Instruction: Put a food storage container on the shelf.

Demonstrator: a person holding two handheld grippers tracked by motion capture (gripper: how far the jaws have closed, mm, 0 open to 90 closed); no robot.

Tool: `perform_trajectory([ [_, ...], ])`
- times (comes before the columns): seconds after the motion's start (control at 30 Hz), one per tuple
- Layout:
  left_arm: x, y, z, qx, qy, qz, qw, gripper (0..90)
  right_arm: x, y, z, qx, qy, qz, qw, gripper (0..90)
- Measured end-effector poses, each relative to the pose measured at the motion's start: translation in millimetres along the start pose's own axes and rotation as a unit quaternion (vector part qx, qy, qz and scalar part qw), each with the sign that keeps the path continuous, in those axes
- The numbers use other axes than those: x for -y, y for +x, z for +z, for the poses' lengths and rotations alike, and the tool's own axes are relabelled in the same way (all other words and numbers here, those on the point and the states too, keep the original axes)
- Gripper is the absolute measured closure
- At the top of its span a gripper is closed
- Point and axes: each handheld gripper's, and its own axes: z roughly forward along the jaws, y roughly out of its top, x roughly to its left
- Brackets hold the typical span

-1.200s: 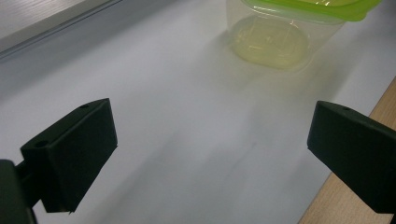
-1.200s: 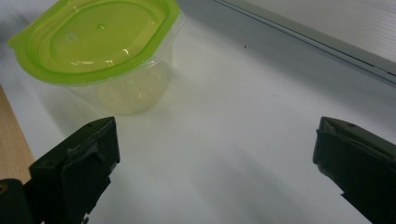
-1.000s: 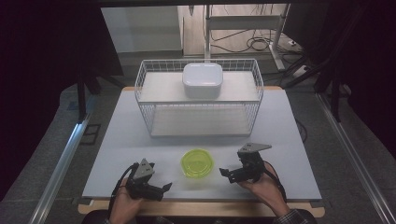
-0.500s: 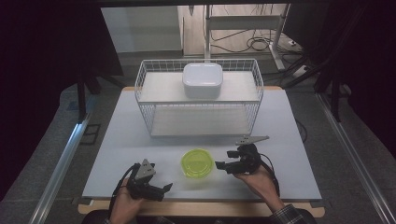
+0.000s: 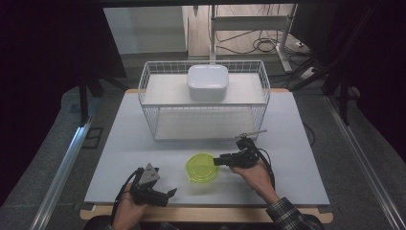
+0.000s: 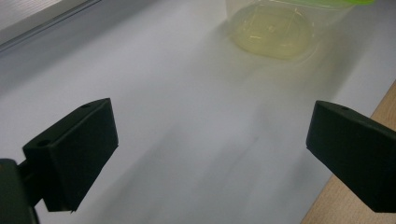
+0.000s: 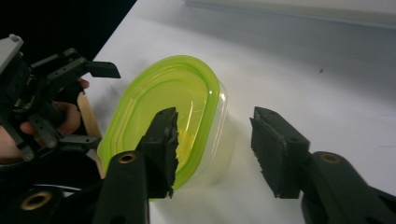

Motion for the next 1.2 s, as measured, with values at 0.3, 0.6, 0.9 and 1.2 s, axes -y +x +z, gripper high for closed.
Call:
perform_trajectory([
  [0.3,-0.1,-0.5,0.3,0.0,0.003,0.004,1.0,2.0,-4.4,-7.4,10.6,-0.038,0.017,0.043,0.9982,65.9],
  [0.6,-0.1,-0.8,0.6,0.001,0.006,0.007,1.0,2.1,-4.6,-9.4,12.6,-0.06,0.028,0.074,0.995,81.0],
  [0.9,-0.3,-1.0,0.0,-0.002,0.001,0.006,1.0,2.2,-9.5,3.3,1.1,-0.059,0.012,0.055,0.9967,81.5],
  [1.2,-0.8,1.3,-3.7,-0.004,-0.017,-0.007,0.9998,2.0,-25.3,18.4,-23.2,-0.058,-0.017,0.029,0.9977,81.4],
])
